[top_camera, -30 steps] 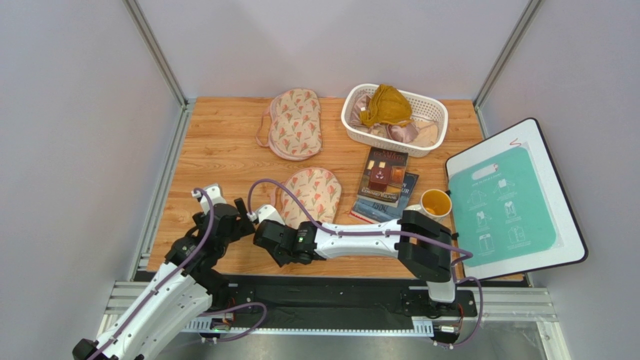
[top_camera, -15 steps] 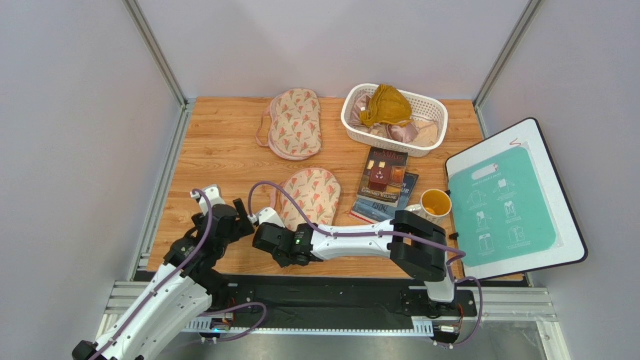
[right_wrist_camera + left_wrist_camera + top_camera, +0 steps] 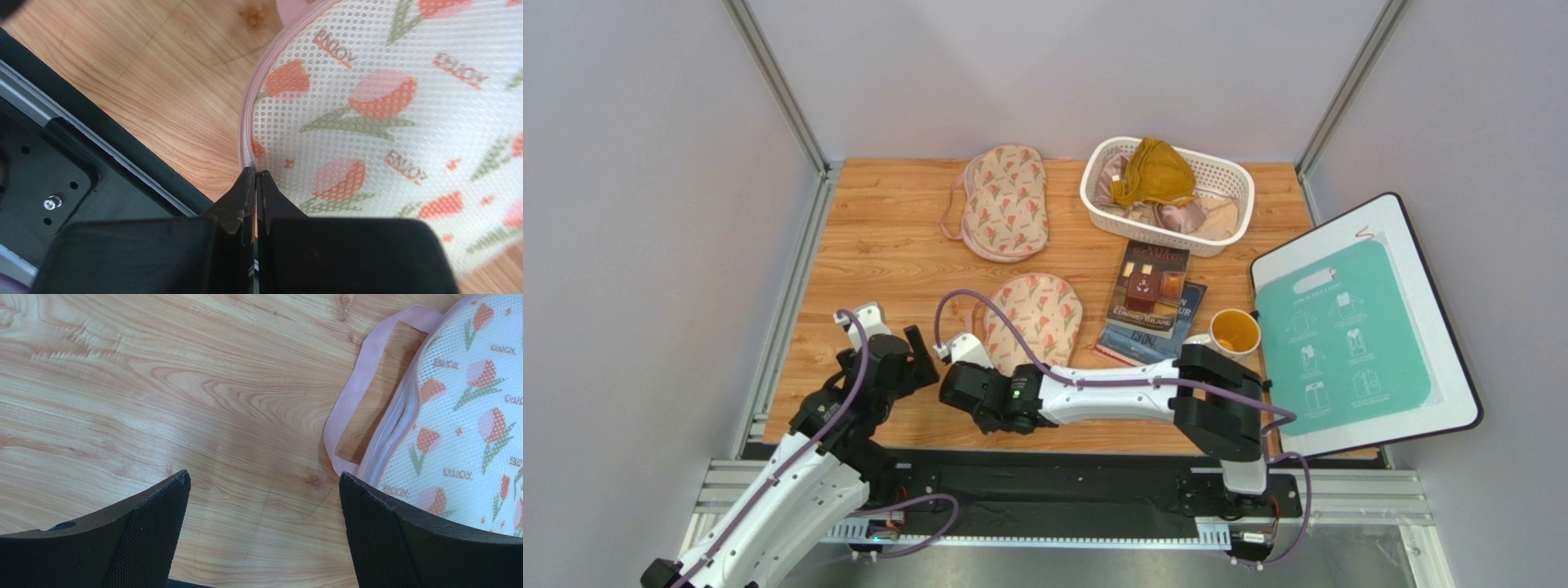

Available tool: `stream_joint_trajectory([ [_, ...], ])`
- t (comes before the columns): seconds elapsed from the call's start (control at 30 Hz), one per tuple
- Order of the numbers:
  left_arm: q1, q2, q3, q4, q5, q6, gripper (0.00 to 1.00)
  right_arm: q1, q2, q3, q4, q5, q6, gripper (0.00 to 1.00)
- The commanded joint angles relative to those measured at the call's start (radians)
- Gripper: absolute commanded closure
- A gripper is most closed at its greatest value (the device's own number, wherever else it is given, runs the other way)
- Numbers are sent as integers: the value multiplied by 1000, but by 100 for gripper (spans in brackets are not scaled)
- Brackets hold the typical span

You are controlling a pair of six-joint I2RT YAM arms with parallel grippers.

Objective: Unzip the laundry bag and remove the bra

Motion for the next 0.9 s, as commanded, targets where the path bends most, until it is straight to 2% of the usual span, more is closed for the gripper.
stream_joint_trajectory([
  [0.0,5,-12,30,16,32,24,5,5,-150,-36,22,127,67,100],
  [0.4,3,114,24,182,270,121,13,7,-464,-332,57,343,254,100],
  [0.6,-9,197,18,297,362,121,16,10,-559,-401,26,397,330,100],
  [0.87,-104,362,-21,502,423,53,18,19,-636,-461,32,435,373,100],
])
